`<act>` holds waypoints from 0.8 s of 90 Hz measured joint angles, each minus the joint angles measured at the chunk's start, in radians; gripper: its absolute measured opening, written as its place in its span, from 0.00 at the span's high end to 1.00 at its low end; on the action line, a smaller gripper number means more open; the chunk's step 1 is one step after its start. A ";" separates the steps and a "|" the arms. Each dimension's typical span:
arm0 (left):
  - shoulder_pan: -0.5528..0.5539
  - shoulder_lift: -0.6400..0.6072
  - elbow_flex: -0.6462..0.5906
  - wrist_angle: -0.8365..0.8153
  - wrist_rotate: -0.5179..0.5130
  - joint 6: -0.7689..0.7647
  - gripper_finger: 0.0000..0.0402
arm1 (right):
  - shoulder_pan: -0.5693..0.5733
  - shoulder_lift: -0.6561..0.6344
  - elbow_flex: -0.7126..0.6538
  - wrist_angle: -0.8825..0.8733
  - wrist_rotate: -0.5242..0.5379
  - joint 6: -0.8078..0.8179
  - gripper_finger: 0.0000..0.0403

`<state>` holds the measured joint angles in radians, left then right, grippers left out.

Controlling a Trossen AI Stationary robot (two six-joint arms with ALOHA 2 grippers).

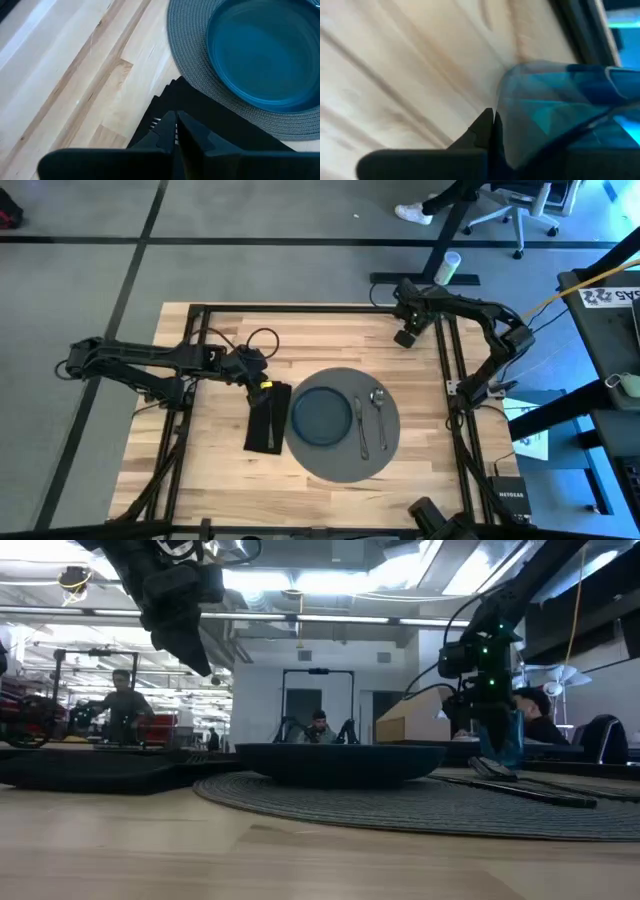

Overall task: Set table place
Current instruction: Move the blue cup to the top right of the table

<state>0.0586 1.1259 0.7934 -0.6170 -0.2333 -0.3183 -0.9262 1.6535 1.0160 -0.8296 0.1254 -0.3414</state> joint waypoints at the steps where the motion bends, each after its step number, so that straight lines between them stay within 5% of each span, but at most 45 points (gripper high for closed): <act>1: 0.000 0.000 0.000 0.000 0.000 0.000 1.00 | 0.005 0.000 0.002 -0.004 -0.009 -0.002 0.99; 28: 0.000 0.000 0.000 0.000 0.000 0.000 1.00 | 0.184 -0.018 0.105 -0.086 -0.284 -0.031 0.99; 72: 0.000 0.000 0.000 0.000 0.001 0.004 1.00 | 0.455 -0.017 0.101 -0.214 -0.198 0.064 1.00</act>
<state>0.0586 1.1262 0.7933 -0.6167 -0.2325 -0.3146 -0.4714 1.6367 1.1175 -1.0441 -0.0730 -0.2775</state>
